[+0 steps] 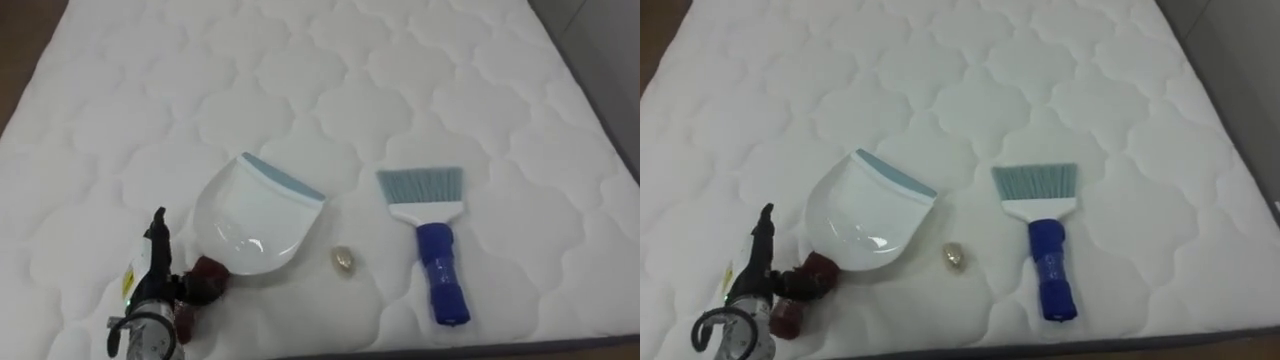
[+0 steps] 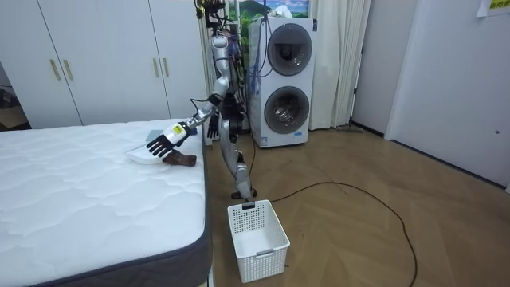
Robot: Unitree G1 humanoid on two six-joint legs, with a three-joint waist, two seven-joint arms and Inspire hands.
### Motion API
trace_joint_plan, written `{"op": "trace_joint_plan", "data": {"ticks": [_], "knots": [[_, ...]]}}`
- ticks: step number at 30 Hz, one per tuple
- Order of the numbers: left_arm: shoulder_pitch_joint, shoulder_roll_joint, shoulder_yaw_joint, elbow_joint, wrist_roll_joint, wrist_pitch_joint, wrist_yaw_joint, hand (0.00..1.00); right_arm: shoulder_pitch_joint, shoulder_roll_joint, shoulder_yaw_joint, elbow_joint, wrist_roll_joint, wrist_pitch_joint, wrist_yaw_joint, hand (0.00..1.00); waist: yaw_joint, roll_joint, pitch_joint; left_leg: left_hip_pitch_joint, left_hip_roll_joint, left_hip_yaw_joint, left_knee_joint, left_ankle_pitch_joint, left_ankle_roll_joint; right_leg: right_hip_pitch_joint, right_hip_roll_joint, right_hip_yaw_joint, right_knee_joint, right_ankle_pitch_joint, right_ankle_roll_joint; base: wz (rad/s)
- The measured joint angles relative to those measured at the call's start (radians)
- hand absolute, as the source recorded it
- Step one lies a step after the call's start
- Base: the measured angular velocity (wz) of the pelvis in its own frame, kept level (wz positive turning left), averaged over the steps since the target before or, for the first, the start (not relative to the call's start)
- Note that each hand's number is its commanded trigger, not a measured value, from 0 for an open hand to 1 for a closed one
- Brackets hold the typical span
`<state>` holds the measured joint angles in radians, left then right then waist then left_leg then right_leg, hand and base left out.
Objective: Clean bed
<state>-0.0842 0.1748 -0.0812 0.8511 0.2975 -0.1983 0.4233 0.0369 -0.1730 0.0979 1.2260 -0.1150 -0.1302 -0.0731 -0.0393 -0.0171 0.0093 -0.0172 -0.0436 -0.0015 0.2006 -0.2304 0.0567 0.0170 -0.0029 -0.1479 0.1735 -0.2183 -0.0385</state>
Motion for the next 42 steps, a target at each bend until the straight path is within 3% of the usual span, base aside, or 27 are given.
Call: {"op": "trace_joint_plan", "data": {"ticks": [6, 10, 12, 13, 14, 15, 16, 17, 18, 19, 20, 26, 31, 42], "knots": [[-0.006, -0.007, -0.001, 0.047, -0.026, 0.006, -0.022, 0.00, -0.017, -0.001, 0.030, 0.018, 0.001, 0.002, 0.000, 0.00, -0.005, -0.010, 0.0041, -0.015, 0.003, 0.002, -0.003, 0.000, 0.000, -0.017, 0.003, 0.007, -0.002, 0.000, 0.000, -0.01], [-0.006, -0.009, -0.003, 0.078, -0.023, 0.010, -0.024, 0.00, -0.026, -0.001, 0.049, 0.019, 0.001, 0.002, 0.000, 0.00, -0.004, -0.020, 0.0013, -0.027, 0.007, -0.009, -0.004, 0.001, 0.000, -0.041, 0.006, -0.003, 0.016, 0.000, 0.000, -0.07], [-0.006, -0.009, -0.006, 0.085, -0.023, 0.011, -0.022, 0.00, -0.025, 0.003, 0.050, 0.018, 0.003, 0.001, -0.002, 0.00, 0.005, -0.016, 0.0032, -0.016, 0.020, -0.086, -0.010, 0.006, 0.001, -0.104, 0.022, -0.025, 0.104, -0.013, 0.000, -0.38], [-0.006, -0.008, -0.009, 0.098, -0.023, 0.011, -0.018, 0.00, -0.037, 0.009, 0.062, 0.018, 0.018, 0.000, -0.010, 0.00, 0.030, -0.011, 0.0070, -0.014, 0.035, -0.160, -0.010, 0.006, 0.000, -0.174, 0.043, -0.009, 0.087, -0.007, -0.026, -1.04], [-0.009, 0.006, 0.004, 0.134, -0.022, 0.015, -0.016, 0.00, -0.066, 0.008, 0.089, 0.014, 0.027, -0.001, -0.023, 0.00, 0.025, -0.018, 0.0021, -0.035, 0.040, -0.168, 0.012, -0.003, -0.014, -0.233, 0.054, -0.007, -0.015, 0.120, -0.045, -0.91], [-0.015, 0.000, 0.015, 0.157, -0.021, 0.022, -0.014, 0.00, -0.073, 0.003, 0.100, 0.013, 0.029, -0.003, -0.031, 0.00, 0.011, -0.001, 0.0079, -0.044, 0.050, -0.168, 0.030, -0.018, -0.040, -0.241, 0.050, -0.043, -0.016, 0.184, -0.062, -0.14], [-0.037, -0.008, 0.019, 0.196, -0.019, 0.032, -0.023, 0.00, -0.069, 0.002, 0.109, 0.015, 0.032, -0.001, -0.052, 0.00, -0.023, 0.006, 0.0055, -0.058, 0.059, -0.123, 0.033, -0.015, -0.077, -0.226, 0.045, -0.073, -0.018, 0.197, -0.064, 0.53], [-0.050, -0.011, 0.014, 0.208, -0.021, 0.034, -0.027, 0.00, -0.059, 0.003, 0.115, 0.026, 0.033, 0.011, -0.056, 0.00, -0.028, -0.002, 0.0097, -0.062, 0.070, -0.057, 0.005, 0.002, -0.087, -0.213, 0.037, -0.045, -0.020, 0.197, -0.064, 0.61], [-0.058, -0.011, 0.012, 0.206, -0.021, 0.034, -0.027, 0.00, -0.053, 0.003, 0.116, 0.026, 0.035, 0.017, -0.056, 0.00, -0.028, -0.007, 0.0121, -0.067, 0.076, -0.031, -0.019, 0.014, -0.082, -0.209, 0.034, -0.017, -0.020, 0.196, -0.061, 0.50], [-0.079, -0.008, 0.005, 0.204, -0.021, 0.033, -0.024, 0.00, -0.046, 0.007, 0.118, 0.026, 0.038, 0.023, -0.055, 0.00, -0.028, -0.009, 0.0131, -0.088, 0.095, 0.008, -0.059, 0.065, -0.067, -0.209, 0.035, 0.007, -0.015, 0.184, -0.043, 0.22], [-0.081, -0.003, -0.001, 0.204, -0.022, 0.034, -0.020, 0.00, -0.046, 0.013, 0.122, 0.028, 0.051, 0.024, -0.053, 0.00, -0.013, -0.021, 0.0107, -0.087, 0.092, 0.036, -0.045, 0.070, -0.066, -0.213, 0.031, 0.010, -0.003, 0.173, -0.033, 0.10], [-0.072, -0.006, -0.022, 0.264, -0.021, 0.047, -0.037, 0.00, -0.075, 0.005, 0.127, 0.036, 0.082, 0.046, -0.026, 0.00, -0.005, -0.024, 0.0083, -0.091, 0.061, 0.034, -0.027, 0.071, -0.057, -0.207, 0.008, -0.026, 0.001, 0.159, -0.028, 0.01], [-0.071, -0.007, -0.021, 0.301, -0.021, 0.066, -0.059, 0.00, -0.076, -0.008, 0.127, 0.057, 0.120, 0.051, -0.005, 0.00, -0.004, -0.016, 0.0086, -0.103, 0.056, 0.023, -0.012, 0.069, -0.055, -0.209, 0.004, -0.042, 0.021, 0.150, -0.027, 0.08], [-0.071, -0.007, -0.021, 0.302, -0.020, 0.067, -0.066, 0.00, -0.078, -0.015, 0.136, 0.062, 0.146, 0.057, 0.002, 0.00, -0.001, -0.011, 0.0071, -0.101, 0.053, 0.021, -0.005, 0.068, -0.053, -0.212, 0.000, -0.047, 0.032, 0.139, -0.024, 0.02]]}}
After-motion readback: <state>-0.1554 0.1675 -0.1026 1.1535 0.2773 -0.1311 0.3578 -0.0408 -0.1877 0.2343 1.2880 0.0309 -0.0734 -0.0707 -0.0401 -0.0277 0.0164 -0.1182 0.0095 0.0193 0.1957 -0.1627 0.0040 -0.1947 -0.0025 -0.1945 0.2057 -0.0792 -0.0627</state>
